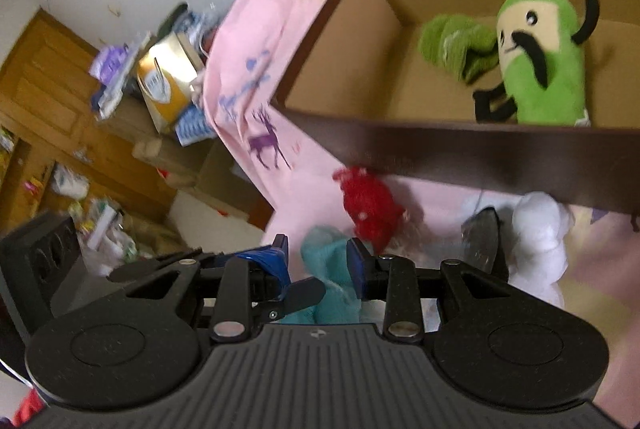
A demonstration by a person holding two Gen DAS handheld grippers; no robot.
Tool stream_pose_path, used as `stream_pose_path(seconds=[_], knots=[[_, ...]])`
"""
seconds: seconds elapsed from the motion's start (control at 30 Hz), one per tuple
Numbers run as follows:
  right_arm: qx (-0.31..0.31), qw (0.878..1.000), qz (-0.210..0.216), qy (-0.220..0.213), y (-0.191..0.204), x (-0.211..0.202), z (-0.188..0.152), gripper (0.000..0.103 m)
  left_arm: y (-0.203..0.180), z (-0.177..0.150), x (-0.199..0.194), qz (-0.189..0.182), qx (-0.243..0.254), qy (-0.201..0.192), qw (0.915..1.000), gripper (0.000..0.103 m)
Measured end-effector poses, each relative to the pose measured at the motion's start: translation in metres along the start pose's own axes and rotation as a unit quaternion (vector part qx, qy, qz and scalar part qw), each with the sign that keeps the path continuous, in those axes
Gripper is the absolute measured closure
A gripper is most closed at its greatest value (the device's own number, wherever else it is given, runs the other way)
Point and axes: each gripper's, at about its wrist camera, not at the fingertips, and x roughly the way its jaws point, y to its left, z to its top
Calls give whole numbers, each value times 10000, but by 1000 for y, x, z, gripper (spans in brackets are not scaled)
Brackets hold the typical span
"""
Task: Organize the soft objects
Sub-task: 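Move the right gripper down to the teal mesh pouf in the pile, then grasp the teal mesh pouf with the right gripper and lift it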
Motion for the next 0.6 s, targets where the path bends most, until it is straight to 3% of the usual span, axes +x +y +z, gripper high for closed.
stream_pose_path(seconds=[0.37,0.6], knots=[[-84,9981,-362,491,6,26,-3,87,1,-7,19,23,-58,219,9997,43],[-79,9954,-565,771,8,42,-5,85,1,-10,30,-127,-24,332,9994,60]])
